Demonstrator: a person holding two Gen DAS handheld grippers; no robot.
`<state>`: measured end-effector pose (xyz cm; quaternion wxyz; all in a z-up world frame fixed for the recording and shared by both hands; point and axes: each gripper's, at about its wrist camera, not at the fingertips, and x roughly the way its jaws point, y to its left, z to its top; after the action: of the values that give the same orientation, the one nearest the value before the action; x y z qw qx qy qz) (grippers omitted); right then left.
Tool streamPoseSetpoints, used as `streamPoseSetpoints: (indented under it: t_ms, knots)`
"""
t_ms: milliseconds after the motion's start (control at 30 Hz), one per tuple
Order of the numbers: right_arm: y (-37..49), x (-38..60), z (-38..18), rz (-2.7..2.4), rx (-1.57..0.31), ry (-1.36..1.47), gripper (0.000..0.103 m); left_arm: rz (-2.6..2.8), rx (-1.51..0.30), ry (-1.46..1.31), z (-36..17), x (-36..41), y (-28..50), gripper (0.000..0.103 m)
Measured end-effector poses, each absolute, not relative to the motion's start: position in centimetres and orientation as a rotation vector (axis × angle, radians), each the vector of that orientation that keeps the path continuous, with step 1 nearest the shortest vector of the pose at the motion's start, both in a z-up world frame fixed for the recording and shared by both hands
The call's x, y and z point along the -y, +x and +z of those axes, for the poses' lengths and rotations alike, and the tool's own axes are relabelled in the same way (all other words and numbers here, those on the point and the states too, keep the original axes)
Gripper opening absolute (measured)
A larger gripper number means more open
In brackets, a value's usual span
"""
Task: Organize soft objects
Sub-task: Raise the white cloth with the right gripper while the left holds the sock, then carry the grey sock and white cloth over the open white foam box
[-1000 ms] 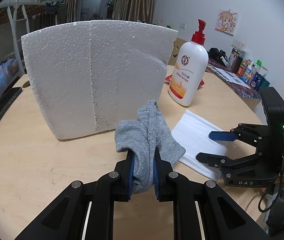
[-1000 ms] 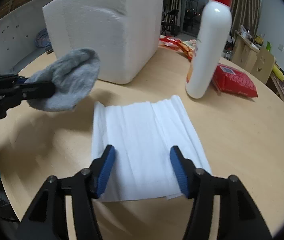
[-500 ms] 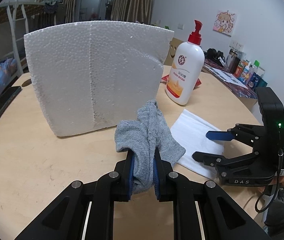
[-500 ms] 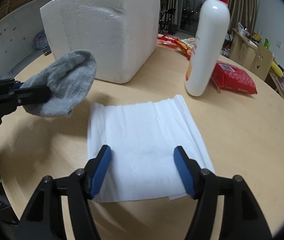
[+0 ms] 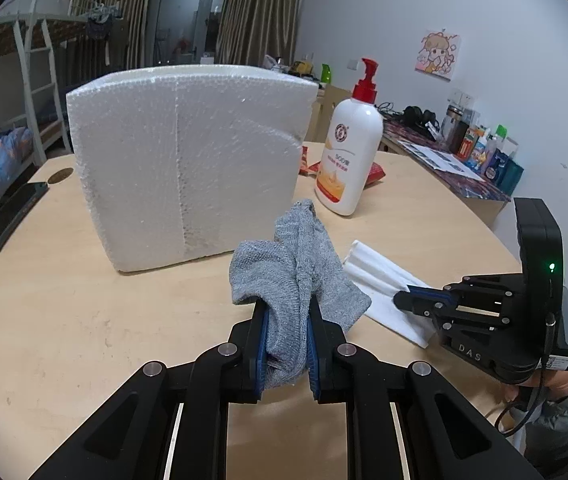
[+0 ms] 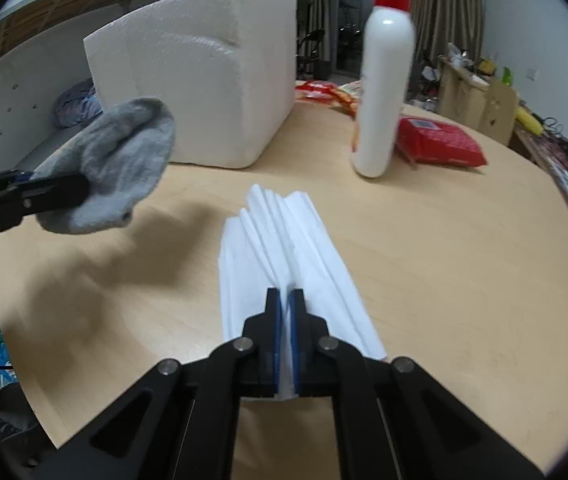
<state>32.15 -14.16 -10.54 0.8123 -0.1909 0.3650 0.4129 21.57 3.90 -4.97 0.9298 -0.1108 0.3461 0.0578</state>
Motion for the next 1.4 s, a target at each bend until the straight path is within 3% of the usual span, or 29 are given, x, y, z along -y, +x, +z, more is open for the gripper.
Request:
streamPoseSetpoints:
  t_ms: [700, 1400]
  knots:
    - [28.5, 19.0, -3.5, 0.894, -0.573, -0.157, 0.006, 0.094, -0.578, -0.132, 0.0, -0.8, 15.9, 0.017]
    - [23.6, 19.1, 2.1, 0.919, -0.333, -0.107, 0.006, 0.143, -0.408, -0.057, 6.0, -0.6, 8.2, 0.017]
